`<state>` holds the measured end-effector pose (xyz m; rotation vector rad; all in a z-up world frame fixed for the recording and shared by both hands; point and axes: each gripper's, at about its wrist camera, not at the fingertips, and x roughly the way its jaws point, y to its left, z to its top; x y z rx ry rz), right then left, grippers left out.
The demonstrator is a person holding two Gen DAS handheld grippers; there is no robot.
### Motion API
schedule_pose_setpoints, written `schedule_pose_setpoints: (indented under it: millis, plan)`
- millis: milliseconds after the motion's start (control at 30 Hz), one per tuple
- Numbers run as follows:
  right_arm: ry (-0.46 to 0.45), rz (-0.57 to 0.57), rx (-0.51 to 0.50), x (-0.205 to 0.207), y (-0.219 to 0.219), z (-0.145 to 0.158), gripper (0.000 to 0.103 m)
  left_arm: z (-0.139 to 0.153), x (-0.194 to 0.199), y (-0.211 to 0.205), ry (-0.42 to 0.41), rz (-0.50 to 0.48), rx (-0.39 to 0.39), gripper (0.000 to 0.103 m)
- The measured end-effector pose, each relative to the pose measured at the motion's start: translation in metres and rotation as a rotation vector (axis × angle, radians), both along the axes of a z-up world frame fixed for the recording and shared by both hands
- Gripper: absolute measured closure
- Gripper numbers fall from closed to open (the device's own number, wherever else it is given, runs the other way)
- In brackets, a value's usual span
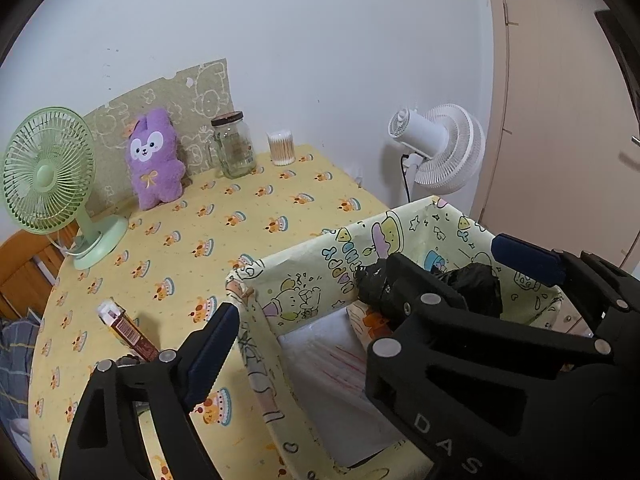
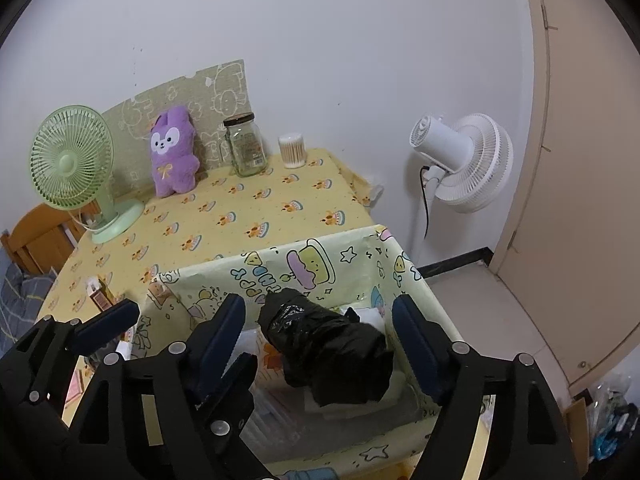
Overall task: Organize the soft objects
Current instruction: 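Lower both items into the paper box and open both tools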
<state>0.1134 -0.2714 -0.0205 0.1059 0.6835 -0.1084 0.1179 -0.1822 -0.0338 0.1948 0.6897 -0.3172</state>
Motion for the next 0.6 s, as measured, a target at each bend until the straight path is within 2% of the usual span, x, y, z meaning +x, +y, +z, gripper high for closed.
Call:
schedule_pose_setpoints:
  millis: [133,600]
  plan:
    - [-0.014,0.002,-0.006,-0.005,0.005,0.005,0.019,0.005,-0.005,0.007,-0.016,0.003,-0.008,0.011]
    - [-0.065,0.007,-0.029,-0.025,0.034,0.023,0.017,0.022,-0.026,0.035,-0.062,0.010,-0.028,0.008]
